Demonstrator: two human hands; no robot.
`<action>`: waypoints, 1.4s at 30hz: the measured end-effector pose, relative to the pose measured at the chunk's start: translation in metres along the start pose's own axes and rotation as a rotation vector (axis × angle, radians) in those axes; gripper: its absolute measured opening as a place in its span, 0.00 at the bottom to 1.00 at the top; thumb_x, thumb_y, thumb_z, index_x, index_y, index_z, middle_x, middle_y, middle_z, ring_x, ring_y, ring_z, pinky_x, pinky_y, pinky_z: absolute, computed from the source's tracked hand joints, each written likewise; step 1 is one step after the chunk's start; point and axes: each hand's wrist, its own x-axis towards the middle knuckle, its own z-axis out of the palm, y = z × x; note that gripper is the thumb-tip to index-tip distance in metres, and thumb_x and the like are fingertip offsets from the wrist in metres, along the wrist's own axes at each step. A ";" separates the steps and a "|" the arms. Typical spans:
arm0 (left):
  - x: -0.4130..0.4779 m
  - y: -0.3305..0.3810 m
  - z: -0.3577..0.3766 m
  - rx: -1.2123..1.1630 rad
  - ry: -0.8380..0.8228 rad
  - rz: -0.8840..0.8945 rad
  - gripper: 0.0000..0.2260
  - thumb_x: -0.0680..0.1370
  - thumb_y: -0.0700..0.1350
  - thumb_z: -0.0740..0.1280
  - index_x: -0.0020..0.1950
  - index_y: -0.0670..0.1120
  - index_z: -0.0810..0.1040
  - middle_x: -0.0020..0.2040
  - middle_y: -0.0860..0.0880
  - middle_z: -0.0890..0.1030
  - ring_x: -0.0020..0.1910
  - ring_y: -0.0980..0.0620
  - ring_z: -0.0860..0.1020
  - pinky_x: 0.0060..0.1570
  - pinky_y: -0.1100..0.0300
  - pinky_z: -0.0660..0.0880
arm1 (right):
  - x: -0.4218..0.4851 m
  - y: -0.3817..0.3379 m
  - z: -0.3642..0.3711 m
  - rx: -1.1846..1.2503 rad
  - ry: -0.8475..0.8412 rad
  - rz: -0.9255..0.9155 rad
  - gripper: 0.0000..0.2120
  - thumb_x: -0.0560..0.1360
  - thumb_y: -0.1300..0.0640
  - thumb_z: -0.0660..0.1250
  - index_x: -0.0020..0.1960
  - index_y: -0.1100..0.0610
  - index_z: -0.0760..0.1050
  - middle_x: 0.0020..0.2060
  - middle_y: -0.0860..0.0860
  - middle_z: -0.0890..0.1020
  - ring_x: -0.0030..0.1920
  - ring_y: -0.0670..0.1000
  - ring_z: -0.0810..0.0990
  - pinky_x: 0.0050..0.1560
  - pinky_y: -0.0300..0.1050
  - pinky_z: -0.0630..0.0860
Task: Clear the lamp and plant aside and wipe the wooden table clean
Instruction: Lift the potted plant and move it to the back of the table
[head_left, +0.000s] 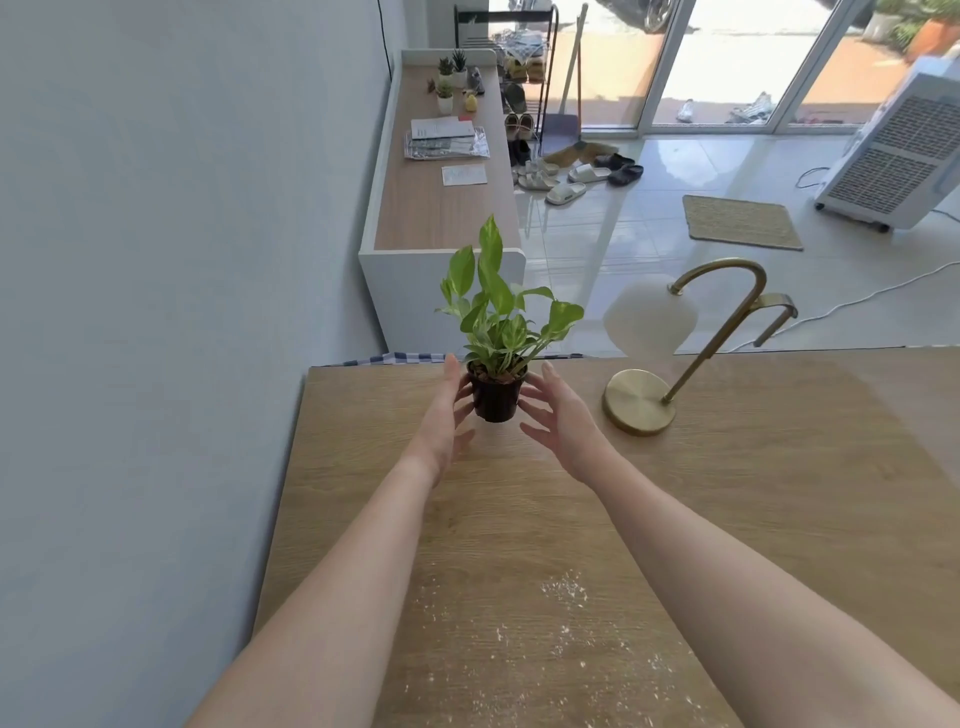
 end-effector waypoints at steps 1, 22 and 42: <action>0.003 -0.002 -0.001 0.005 0.003 -0.001 0.35 0.80 0.77 0.52 0.77 0.56 0.75 0.75 0.54 0.76 0.75 0.50 0.73 0.79 0.39 0.65 | 0.003 0.002 0.001 0.003 0.007 0.006 0.20 0.85 0.36 0.59 0.66 0.47 0.80 0.68 0.49 0.80 0.69 0.51 0.79 0.73 0.57 0.75; -0.004 -0.030 -0.009 0.011 0.015 -0.030 0.35 0.81 0.76 0.52 0.82 0.60 0.69 0.76 0.55 0.75 0.77 0.49 0.72 0.78 0.43 0.68 | -0.001 0.034 -0.003 0.060 0.005 0.045 0.23 0.85 0.39 0.61 0.75 0.47 0.75 0.71 0.48 0.79 0.69 0.51 0.79 0.68 0.57 0.78; -0.167 -0.092 -0.042 0.275 0.352 0.142 0.39 0.81 0.74 0.55 0.82 0.50 0.71 0.80 0.52 0.72 0.80 0.52 0.68 0.80 0.49 0.61 | -0.128 0.056 -0.063 -0.176 -0.124 -0.042 0.24 0.86 0.36 0.57 0.75 0.46 0.76 0.71 0.50 0.80 0.73 0.52 0.76 0.72 0.62 0.75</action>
